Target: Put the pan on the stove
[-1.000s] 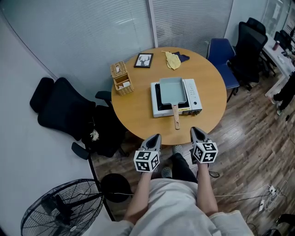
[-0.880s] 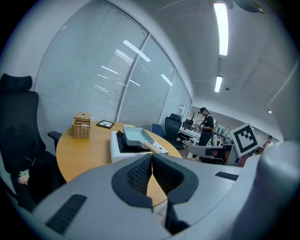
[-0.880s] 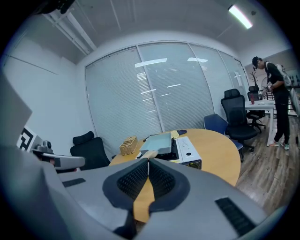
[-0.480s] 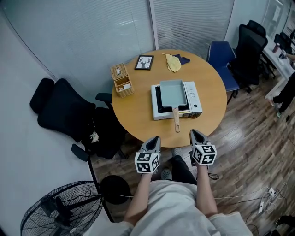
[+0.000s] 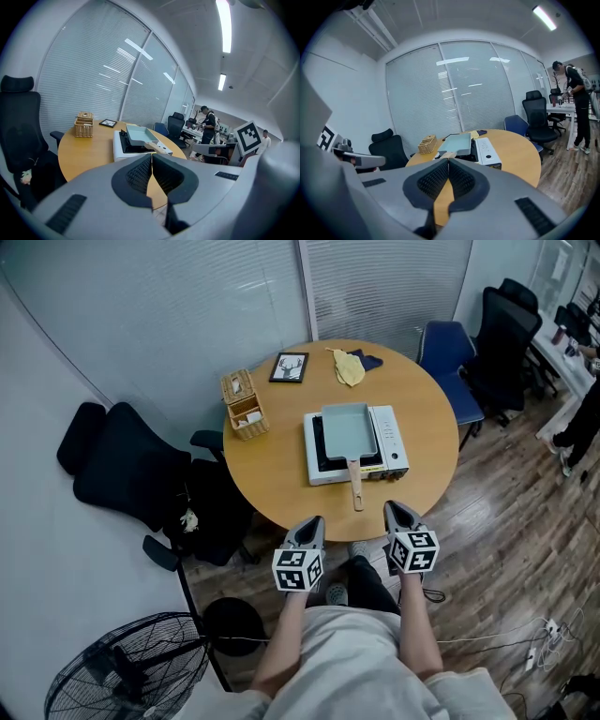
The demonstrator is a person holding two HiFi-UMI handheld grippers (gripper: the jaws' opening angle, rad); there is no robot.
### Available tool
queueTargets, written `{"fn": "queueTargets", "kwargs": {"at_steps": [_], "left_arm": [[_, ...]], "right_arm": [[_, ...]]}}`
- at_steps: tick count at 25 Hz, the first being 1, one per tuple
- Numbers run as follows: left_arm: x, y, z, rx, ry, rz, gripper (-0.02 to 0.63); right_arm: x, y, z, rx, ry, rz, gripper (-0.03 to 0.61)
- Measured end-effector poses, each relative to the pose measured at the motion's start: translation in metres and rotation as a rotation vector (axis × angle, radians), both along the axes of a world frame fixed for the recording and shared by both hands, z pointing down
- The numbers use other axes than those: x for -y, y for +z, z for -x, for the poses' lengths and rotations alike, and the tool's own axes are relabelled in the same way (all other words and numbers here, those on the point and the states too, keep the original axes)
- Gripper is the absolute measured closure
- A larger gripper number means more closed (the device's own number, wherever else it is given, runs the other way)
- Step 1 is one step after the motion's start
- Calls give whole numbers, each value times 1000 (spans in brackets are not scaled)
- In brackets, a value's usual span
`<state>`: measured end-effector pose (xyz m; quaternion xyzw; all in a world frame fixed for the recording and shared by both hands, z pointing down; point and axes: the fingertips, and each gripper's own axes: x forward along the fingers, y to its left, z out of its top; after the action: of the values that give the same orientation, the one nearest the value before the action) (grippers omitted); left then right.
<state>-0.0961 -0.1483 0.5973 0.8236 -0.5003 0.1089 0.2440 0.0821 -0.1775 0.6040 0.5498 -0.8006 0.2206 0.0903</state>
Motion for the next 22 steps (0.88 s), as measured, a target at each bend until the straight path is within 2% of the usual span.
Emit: {"fn": "queueTargets", "kwargs": {"at_steps": [19,22], "left_arm": [[-1,5,-6,13,9,21,584],[-2,5,-7,-6,10,43,586]], "right_arm": [[-2,8,0,-4,-16,13,555],[-2,9,0,-3,-19,17,555]]}}
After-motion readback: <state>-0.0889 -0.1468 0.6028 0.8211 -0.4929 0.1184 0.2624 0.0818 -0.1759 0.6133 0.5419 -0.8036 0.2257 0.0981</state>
